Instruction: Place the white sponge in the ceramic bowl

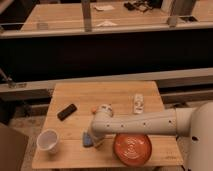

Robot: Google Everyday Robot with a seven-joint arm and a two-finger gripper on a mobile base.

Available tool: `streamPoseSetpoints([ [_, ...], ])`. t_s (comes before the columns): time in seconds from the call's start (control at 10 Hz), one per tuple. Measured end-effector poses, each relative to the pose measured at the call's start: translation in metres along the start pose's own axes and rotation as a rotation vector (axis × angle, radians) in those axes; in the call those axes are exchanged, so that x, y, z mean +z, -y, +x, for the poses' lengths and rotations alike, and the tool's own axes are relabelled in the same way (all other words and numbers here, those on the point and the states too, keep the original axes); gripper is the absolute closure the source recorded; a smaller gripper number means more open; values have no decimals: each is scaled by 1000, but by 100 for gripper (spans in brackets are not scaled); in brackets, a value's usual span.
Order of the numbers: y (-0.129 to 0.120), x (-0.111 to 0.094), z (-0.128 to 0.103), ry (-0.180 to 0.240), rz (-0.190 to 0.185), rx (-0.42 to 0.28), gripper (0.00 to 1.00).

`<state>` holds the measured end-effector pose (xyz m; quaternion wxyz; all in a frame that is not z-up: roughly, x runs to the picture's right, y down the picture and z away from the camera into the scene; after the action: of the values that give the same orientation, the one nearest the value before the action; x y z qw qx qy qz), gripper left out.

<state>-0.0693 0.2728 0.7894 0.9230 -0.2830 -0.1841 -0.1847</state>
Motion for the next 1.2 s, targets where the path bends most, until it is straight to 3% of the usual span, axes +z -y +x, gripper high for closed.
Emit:
streamPoseSetpoints([
  [1.0,1,-24,-7,-17,-7,22,99],
  [1.2,3,-37,-6,-22,-6,37,99],
])
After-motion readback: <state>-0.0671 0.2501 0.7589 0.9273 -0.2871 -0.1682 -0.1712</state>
